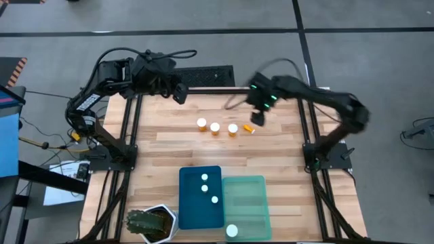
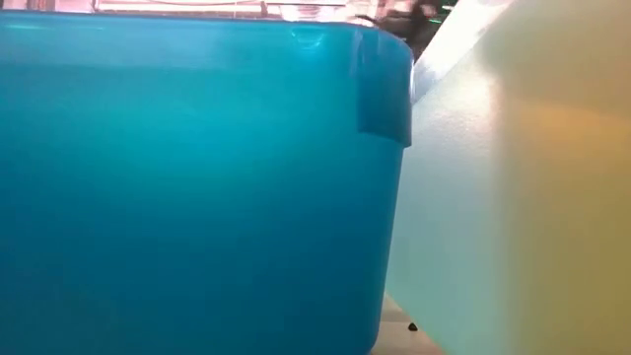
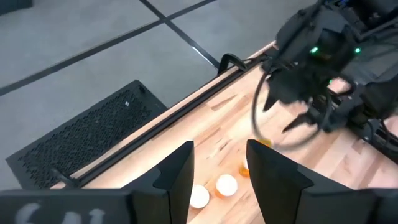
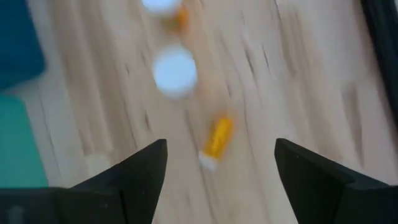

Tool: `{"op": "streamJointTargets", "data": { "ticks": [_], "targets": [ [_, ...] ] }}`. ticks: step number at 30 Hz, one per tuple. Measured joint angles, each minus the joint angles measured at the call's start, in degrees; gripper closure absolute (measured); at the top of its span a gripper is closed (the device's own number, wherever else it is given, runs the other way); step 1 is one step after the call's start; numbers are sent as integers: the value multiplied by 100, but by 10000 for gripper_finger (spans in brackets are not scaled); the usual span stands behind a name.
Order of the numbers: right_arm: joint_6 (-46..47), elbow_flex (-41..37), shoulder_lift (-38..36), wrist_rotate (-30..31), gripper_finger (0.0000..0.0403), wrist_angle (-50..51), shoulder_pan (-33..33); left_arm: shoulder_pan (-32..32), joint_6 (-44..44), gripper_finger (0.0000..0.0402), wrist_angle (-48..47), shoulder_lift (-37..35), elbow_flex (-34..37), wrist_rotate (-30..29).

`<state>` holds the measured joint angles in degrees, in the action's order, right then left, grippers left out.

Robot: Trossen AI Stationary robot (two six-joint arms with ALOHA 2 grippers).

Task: Pick and place medicine bottles into bin by pill shape (circle, oval)
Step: Put the small orange pill bottle into the blue bin

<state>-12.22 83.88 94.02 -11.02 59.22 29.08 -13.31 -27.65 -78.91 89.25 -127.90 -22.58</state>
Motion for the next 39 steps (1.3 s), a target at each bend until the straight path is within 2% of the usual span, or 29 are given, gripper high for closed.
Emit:
{"op": "streamJointTargets", "data": {
  "ticks": [5,9,12,22,34,39],
  "targets": [
    [728,-2525,-1648,511,97,-1658,168,65,179,252,105,0,0,-54],
    [1071,-3428,-1928,835,97,-2992,161,62,198,244,412,0,0,-33],
    [1161,-3476,-1639,829,97,-3451,248,66,200,238,521,0,0,-21],
    [874,-2966,-151,660,97,-3247,180,65,193,234,502,0,0,8],
    [640,-2656,675,658,97,-3107,131,65,193,234,487,0,0,52],
    [464,-2617,713,793,100,-3014,59,62,193,234,487,0,0,84]
  ]
}}
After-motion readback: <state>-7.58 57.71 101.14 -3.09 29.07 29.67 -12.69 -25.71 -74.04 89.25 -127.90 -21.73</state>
